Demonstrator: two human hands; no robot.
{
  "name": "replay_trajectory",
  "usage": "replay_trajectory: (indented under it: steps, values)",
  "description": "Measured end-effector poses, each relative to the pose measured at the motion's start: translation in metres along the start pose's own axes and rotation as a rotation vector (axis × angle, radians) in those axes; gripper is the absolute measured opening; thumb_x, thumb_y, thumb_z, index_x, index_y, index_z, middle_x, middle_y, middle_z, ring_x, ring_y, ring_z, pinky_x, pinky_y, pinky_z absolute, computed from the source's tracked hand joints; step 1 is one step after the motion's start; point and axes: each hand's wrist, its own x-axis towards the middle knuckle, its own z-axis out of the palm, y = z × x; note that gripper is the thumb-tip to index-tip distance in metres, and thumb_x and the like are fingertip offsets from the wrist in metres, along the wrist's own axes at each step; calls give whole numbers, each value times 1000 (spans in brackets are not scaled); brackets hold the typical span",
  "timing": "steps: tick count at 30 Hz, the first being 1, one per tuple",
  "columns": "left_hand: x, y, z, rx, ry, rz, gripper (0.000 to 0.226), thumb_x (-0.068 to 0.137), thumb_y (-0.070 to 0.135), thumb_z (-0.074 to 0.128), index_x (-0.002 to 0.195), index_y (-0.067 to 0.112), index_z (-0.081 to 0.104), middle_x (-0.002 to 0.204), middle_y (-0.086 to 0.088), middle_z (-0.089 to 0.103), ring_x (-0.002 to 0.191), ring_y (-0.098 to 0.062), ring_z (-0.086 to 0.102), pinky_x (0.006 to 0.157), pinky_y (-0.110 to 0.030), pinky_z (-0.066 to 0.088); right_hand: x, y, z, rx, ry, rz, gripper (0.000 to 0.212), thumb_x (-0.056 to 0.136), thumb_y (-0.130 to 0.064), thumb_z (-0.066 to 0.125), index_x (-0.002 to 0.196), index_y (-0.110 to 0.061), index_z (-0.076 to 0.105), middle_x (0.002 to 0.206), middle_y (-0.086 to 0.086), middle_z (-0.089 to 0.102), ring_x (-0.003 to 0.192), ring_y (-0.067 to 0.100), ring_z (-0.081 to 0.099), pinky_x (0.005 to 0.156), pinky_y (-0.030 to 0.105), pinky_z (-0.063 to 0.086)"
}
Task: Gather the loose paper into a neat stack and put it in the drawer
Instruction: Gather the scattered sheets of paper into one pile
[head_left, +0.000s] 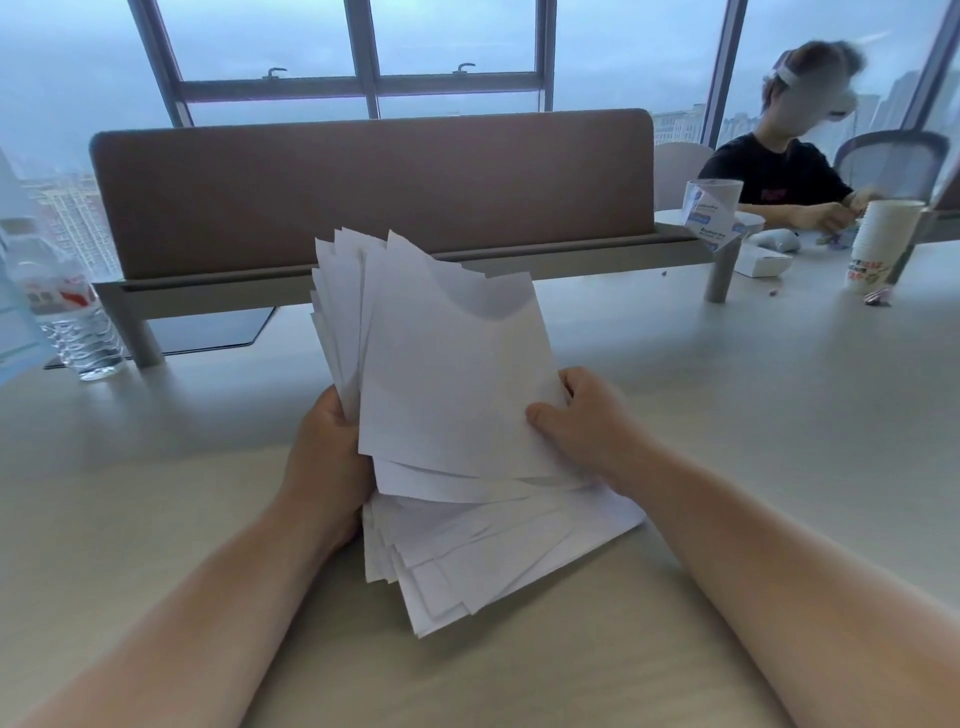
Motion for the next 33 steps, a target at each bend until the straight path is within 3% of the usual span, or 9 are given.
replay_trajectory:
  steps: [5, 8, 13, 17, 20, 23, 27, 31, 33]
  values:
    - [0, -2, 0, -75, -24, 0, 32, 78, 22, 68, 109, 23, 74, 104, -3, 80, 101, -33, 75, 95, -58, 58, -2, -1, 0, 22, 1, 11, 19, 84, -30, 73, 90, -29, 55, 100, -2, 68, 94, 26, 68, 88, 49, 59]
    - [1, -3, 0, -148, -44, -34, 46, 64, 33, 72, 108, 20, 74, 104, -7, 78, 107, -39, 71, 99, -57, 56, -3, -2, -1, 47, -1, 21, 20, 85, -27, 74, 95, -27, 57, 98, -2, 67, 93, 26, 68, 85, 46, 60]
    - [2, -3, 0, -156, -52, -35, 38, 65, 30, 71, 101, 18, 72, 92, -3, 76, 93, -31, 69, 84, -43, 55, -6, -7, -3, 27, 21, -78, 25, 87, -24, 73, 106, -26, 58, 99, -7, 64, 92, 23, 65, 86, 46, 58]
    - [1, -1, -1, -270, -67, -104, 21, 81, 26, 62, 96, 15, 70, 86, -3, 71, 93, -30, 62, 85, -42, 49, -8, -9, -1, -19, 19, -116, 25, 87, -25, 71, 110, -24, 61, 103, -6, 65, 91, 21, 64, 83, 40, 57]
    - [2, -3, -2, -205, -41, -82, 16, 98, 24, 58, 109, 17, 67, 99, -2, 72, 100, -30, 65, 90, -45, 52, -8, -9, -2, -14, 82, -138, 25, 86, -23, 70, 108, -27, 59, 100, -11, 63, 87, 16, 61, 71, 31, 49]
    - [-1, 0, -1, -46, -47, 10, 32, 70, 27, 69, 101, 20, 72, 89, 2, 76, 90, -28, 70, 84, -46, 57, -5, -11, -5, 77, 125, -172, 33, 85, -17, 71, 112, -30, 56, 97, -17, 62, 85, 8, 61, 73, 31, 51]
    - [2, -1, -2, -216, -46, -113, 36, 58, 34, 72, 91, 20, 75, 86, -1, 75, 92, -30, 68, 86, -45, 53, -3, -11, -7, 175, 89, -142, 48, 86, -15, 70, 127, -34, 56, 100, -11, 73, 83, 14, 72, 79, 38, 61]
    - [4, 0, 1, 31, 89, -9, 12, 93, 21, 68, 102, 26, 73, 92, 5, 79, 88, -21, 74, 75, -37, 58, 6, -8, -26, 98, 209, -65, 12, 81, -26, 71, 92, -21, 69, 83, -4, 73, 77, 24, 72, 78, 46, 62]
    - [7, -2, 1, 56, 144, 0, 12, 102, 18, 58, 102, 26, 68, 93, 9, 75, 86, -15, 71, 66, -30, 50, 9, -5, -35, 118, 250, -28, 21, 75, -35, 68, 84, -17, 69, 77, 3, 74, 75, 30, 72, 76, 51, 63]
